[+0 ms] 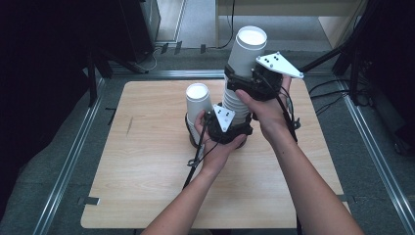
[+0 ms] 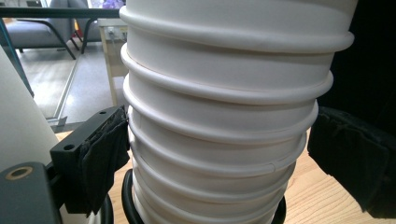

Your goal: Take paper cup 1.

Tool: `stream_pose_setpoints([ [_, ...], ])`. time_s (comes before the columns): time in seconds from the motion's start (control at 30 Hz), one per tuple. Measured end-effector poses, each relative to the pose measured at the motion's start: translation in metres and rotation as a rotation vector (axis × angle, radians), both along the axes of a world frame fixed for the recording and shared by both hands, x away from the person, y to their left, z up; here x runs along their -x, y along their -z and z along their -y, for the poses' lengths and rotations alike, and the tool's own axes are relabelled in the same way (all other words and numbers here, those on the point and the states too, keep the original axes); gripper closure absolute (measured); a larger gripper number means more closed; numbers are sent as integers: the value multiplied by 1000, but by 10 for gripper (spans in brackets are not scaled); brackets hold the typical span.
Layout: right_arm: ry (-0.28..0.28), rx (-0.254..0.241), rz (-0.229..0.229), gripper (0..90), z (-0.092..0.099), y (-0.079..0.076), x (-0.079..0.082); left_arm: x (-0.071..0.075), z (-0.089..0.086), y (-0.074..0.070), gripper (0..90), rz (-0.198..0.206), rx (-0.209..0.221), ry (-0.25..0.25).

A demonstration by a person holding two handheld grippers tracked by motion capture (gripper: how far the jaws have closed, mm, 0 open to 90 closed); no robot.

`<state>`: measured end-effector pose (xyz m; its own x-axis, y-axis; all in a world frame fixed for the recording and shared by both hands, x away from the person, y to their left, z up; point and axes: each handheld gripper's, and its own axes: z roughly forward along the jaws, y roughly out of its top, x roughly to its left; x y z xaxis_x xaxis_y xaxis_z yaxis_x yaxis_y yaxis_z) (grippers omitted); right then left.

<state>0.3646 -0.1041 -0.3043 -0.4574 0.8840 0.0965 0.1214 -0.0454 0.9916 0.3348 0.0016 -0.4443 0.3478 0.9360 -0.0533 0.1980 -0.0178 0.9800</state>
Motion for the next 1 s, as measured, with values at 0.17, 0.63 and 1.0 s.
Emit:
stream_pose_setpoints([
  [0.17,-21,-1,-22,101,2,1,-2,0,0,1,69,-2,-3,0],
  [0.63,-14,-7,1,147,3,-2,0,0,0,1,70,-2,0,-4],
  [1.0,-13,-4,-18,133,2,3,-2,0,0,1,72,-4,1,-1],
])
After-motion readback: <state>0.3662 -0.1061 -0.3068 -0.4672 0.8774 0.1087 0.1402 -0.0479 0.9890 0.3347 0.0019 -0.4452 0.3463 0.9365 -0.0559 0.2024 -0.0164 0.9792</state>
